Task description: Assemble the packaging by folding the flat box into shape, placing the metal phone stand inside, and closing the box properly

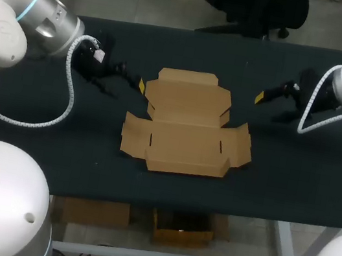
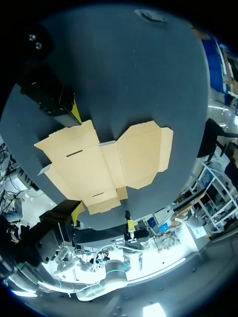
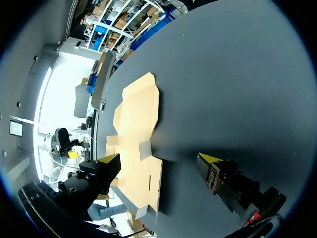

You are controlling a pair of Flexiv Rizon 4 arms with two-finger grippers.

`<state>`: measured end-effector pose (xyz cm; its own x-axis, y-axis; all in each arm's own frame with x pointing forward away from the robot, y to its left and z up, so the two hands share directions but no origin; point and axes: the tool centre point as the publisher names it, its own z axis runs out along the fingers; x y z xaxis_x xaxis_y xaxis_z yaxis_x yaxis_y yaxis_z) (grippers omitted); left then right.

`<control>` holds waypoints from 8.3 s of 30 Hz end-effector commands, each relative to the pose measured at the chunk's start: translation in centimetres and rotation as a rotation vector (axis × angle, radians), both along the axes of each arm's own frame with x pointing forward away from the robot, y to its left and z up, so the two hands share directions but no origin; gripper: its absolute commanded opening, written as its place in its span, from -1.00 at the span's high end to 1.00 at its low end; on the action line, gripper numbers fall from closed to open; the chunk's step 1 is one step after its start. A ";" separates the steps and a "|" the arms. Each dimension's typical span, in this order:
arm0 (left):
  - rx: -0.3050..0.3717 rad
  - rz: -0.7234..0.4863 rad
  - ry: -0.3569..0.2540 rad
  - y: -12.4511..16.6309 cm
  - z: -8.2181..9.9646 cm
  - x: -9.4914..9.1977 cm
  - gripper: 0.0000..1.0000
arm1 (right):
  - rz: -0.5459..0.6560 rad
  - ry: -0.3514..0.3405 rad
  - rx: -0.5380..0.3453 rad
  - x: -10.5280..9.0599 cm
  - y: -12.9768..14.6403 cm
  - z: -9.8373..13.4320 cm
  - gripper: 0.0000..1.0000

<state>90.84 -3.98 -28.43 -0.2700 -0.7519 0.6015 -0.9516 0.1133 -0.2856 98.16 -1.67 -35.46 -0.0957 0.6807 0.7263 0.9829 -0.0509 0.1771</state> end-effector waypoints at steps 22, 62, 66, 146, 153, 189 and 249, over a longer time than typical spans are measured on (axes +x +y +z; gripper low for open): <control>-0.078 -0.046 -0.012 2.0 -0.1 4.5 -1.00 | 0.086 0.052 0.143 6.0 5.7 -2.8 -0.76; -0.111 -0.068 -0.028 3.6 -0.2 5.7 -1.00 | 0.110 0.086 0.280 7.7 10.3 -5.5 0.05; -0.128 -0.074 -0.029 3.7 -0.4 5.7 -1.00 | 0.104 0.073 0.297 7.7 10.4 -5.5 0.15; -0.597 -0.367 -0.341 -3.4 -3.2 14.4 -0.66 | 0.210 -0.351 0.522 8.8 11.3 2.7 1.00; -0.625 -0.394 -0.362 -4.8 -2.8 14.3 -0.54 | 0.205 -0.362 0.525 8.9 11.4 2.7 1.00; -0.666 -0.413 -0.360 -8.7 -2.4 14.4 0.30 | 0.201 -0.404 0.539 8.8 11.6 3.5 1.00; -0.683 -0.451 -0.389 -8.9 -1.4 16.0 1.00 | 0.134 -0.455 0.311 4.4 5.0 7.1 0.43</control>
<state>106.16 -12.77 -29.86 -0.7306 -0.0497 0.6810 -0.6808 0.1304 -0.7208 104.82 4.26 -29.70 -0.5380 0.3035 0.7864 0.8195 -0.0301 0.5722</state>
